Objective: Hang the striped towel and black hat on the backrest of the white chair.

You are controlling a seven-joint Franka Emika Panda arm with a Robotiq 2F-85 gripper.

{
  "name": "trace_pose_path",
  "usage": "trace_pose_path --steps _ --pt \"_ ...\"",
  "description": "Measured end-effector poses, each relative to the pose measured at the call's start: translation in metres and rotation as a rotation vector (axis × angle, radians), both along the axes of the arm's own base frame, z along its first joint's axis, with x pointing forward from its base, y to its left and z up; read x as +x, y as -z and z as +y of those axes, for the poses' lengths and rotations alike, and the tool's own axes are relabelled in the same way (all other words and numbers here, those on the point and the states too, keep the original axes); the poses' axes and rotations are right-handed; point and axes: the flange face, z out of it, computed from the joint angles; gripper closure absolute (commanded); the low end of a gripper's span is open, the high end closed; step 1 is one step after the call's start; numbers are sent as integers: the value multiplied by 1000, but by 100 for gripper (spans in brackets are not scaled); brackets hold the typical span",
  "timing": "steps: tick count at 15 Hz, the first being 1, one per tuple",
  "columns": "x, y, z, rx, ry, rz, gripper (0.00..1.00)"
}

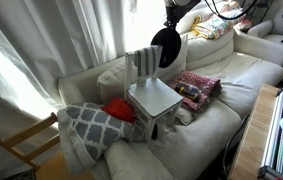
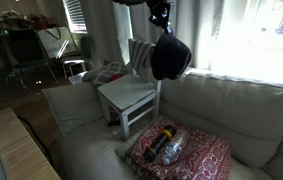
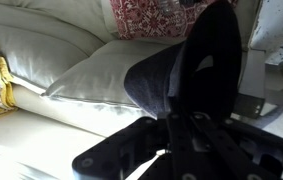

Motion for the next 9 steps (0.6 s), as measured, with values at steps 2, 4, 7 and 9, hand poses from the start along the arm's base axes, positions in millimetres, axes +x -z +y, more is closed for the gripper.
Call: trace_pose_path --steps 2,4,7,9 --pt "2 -1 16 22 -18 -2 99" --pt "4 -1 32 58 -43 2 99" --pt "3 2 56 134 -95 36 99" --pt "1 6 71 186 -133 58 99"
